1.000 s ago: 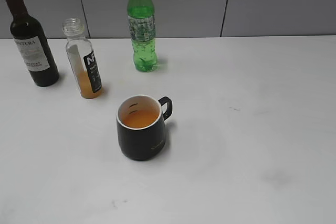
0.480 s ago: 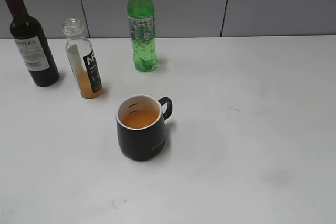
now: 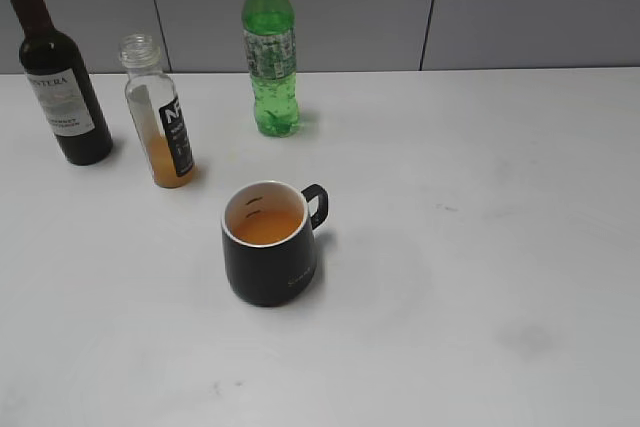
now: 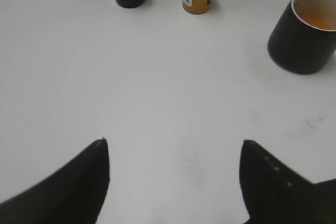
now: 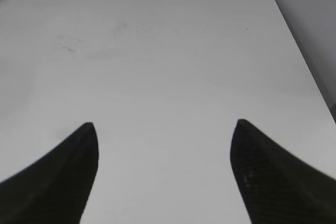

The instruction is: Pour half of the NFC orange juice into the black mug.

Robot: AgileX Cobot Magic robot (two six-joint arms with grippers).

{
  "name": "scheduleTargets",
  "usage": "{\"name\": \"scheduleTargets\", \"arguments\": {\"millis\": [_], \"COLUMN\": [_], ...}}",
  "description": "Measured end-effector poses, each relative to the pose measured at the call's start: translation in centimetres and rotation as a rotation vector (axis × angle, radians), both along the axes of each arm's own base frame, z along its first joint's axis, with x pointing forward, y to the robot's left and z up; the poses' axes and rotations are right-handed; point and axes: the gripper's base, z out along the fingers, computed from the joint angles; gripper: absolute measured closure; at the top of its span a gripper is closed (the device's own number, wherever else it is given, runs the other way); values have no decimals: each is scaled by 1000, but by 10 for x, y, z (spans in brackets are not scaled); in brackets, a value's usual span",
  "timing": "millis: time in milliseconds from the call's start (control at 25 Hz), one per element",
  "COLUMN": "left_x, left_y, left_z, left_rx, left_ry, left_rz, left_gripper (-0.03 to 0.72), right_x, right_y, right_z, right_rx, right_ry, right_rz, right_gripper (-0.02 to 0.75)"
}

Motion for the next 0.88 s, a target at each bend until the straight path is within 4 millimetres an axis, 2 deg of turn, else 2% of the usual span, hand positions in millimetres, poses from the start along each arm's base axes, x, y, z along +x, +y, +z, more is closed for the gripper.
{"name": "scheduleTargets", "arguments": {"millis": [400,680,880], "left_x": [-2,-10,-17], "left_y": [0,3,3], "left_z": [0,1,1], "left_rx": [-5,-15,-18], "left_ry": [-14,-76,-120], "left_rz": [6,162,212], "left_gripper": [111,111,115], "right_x": [0,0,0], "right_y": [0,0,0], "right_z": [0,0,0], "right_rx": [0,0,0], "right_ry": [0,0,0], "right_rz": [0,0,0], "right_gripper": [143,143,143]}}
